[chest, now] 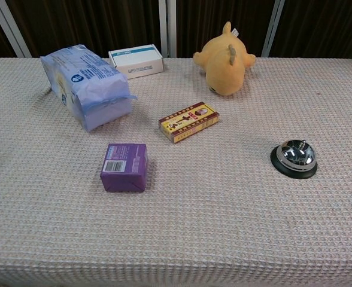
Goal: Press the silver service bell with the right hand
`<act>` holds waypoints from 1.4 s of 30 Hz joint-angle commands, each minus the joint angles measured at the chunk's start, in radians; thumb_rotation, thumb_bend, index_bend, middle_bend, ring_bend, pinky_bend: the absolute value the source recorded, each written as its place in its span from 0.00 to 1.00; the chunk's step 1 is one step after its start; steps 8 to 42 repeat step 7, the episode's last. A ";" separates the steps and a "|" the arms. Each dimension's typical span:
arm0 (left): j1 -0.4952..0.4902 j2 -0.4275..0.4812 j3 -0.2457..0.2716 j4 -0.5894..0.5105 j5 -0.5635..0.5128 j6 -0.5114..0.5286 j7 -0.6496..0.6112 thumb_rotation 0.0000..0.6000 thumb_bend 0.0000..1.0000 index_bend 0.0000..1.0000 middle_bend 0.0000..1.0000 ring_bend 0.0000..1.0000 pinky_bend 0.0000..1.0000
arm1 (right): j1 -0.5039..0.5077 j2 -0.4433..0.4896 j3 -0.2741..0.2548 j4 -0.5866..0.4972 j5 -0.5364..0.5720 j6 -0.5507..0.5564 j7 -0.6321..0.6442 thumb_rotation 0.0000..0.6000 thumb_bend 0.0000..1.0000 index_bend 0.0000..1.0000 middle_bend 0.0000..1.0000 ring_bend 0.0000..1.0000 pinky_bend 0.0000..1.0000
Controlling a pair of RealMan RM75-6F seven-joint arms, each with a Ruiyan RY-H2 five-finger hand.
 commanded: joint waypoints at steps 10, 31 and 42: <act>-0.001 0.013 -0.003 -0.021 0.008 0.003 0.011 0.50 0.08 0.08 0.10 0.07 0.18 | -0.003 -0.005 0.007 -0.007 -0.012 -0.004 0.006 1.00 0.01 0.00 0.00 0.00 0.00; -0.001 0.013 -0.003 -0.021 0.008 0.003 0.011 0.50 0.08 0.08 0.10 0.07 0.18 | -0.003 -0.005 0.007 -0.007 -0.012 -0.004 0.006 1.00 0.01 0.00 0.00 0.00 0.00; -0.001 0.013 -0.003 -0.021 0.008 0.003 0.011 0.50 0.08 0.08 0.10 0.07 0.18 | -0.003 -0.005 0.007 -0.007 -0.012 -0.004 0.006 1.00 0.01 0.00 0.00 0.00 0.00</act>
